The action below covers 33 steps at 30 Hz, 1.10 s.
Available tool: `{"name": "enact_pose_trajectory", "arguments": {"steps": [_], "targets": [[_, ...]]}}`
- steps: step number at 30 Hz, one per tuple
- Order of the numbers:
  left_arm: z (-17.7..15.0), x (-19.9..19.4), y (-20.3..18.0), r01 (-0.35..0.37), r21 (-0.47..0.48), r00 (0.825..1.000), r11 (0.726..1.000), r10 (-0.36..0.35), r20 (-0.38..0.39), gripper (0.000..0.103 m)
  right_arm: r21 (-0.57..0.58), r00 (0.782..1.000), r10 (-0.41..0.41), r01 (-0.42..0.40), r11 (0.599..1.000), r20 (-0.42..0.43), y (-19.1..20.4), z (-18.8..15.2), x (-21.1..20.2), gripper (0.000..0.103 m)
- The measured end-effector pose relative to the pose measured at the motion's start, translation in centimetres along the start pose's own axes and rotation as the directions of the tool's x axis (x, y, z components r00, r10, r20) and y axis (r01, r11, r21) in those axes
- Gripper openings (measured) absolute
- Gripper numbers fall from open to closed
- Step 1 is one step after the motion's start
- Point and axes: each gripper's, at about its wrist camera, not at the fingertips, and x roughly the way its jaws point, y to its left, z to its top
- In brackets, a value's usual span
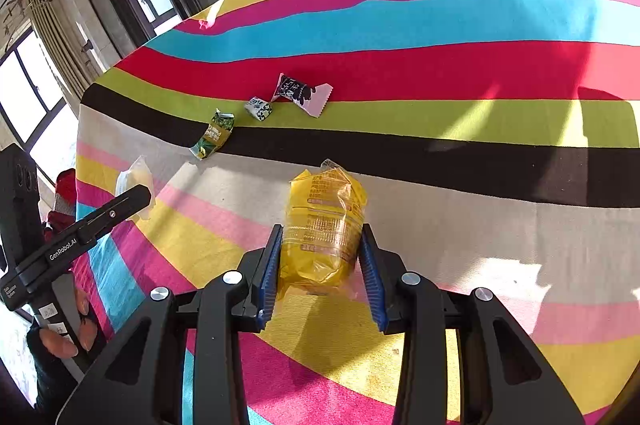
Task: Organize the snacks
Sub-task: 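Grasp the clear pastry bag with left while right carries the yellow bag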
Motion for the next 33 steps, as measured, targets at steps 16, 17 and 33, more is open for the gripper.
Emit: {"name": "enact_pose_trajectory", "arguments": {"steps": [16,17,33], "targets": [[0.0,0.3,0.7,0.089,-0.085,0.996,0.992,-0.087,0.026,0.061,0.051,0.998,0.049,-0.05,0.997,0.035,-1.3,0.0,-0.6,0.037],[0.0,0.3,0.7,0.091,-0.084,0.996,0.992,-0.089,0.027,0.062,0.054,0.998,0.047,-0.049,0.997,0.035,-1.3,0.0,-0.6,0.037],[-0.1,0.1,0.8,0.104,-0.089,0.994,0.991,-0.101,0.036,0.064,-0.052,0.999,0.009,-0.007,0.999,0.041,4.6,-4.4,-5.0,0.037]]}}
